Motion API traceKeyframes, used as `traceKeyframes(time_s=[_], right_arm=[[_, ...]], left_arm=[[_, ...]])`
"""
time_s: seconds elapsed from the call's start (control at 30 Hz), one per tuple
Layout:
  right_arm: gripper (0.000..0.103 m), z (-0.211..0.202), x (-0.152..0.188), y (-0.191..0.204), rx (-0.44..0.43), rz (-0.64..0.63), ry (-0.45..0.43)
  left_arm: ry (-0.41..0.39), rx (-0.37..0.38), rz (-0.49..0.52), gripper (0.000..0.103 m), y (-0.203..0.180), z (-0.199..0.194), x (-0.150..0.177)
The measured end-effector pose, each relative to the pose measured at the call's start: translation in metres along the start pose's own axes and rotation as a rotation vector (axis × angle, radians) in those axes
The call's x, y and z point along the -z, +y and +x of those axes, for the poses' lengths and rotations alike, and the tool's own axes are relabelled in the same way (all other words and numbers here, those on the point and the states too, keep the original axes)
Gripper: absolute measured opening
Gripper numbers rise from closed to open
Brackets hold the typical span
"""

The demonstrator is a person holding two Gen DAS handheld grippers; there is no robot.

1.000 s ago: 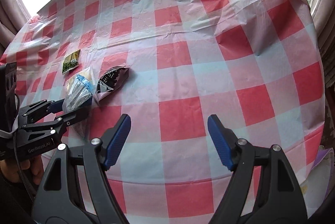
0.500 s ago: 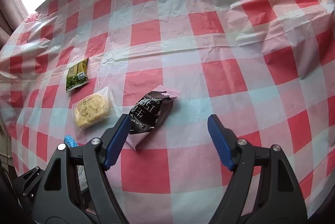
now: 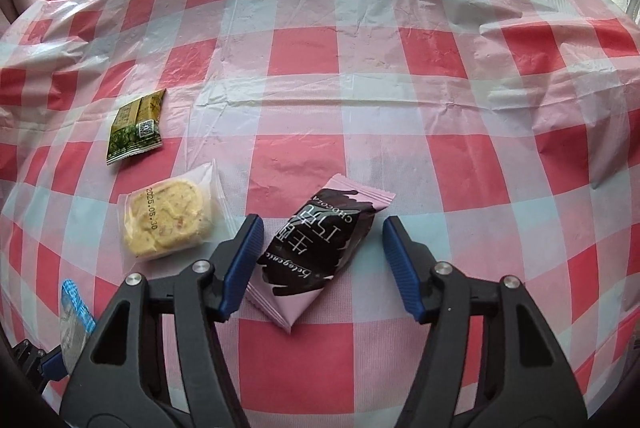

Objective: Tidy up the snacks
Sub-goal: 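Grasp the clear blue-edged bag with the left tool while the right tool grasps another pink chocolate bar, then carry the blue-edged bag and chocolate bar over the white box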

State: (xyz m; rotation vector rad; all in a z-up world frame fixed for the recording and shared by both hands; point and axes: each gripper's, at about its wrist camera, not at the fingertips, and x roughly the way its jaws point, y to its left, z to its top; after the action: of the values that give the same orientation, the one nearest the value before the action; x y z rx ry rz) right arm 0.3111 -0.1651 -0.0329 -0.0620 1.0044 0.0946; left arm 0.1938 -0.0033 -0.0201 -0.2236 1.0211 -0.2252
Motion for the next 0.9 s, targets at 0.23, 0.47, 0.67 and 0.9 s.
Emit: traceKeyframes(time_s=[0.23, 0.47, 0.67, 0.9], right_arm=[[0.026, -0.01, 0.011, 0.002, -0.024, -0.042, -0.006], [0.025, -0.026, 0.034, -0.012, -0.037, -0.029, 0.017], [0.025, -0.044, 0.058, -0.028, -0.043, -0.011, 0.028], [0.025, -0.079, 0.081, -0.053, -0.031, 0.011, -0.003]], left_arm=[[0.002, -0.01, -0.001, 0.048, -0.001, -0.001, 0.001], [0.011, -0.018, -0.013, 0.048, -0.003, -0.003, 0.003], [0.012, -0.005, 0.002, 0.048, -0.013, -0.008, 0.006], [0.017, 0.018, 0.05, 0.048, -0.041, -0.014, 0.013]])
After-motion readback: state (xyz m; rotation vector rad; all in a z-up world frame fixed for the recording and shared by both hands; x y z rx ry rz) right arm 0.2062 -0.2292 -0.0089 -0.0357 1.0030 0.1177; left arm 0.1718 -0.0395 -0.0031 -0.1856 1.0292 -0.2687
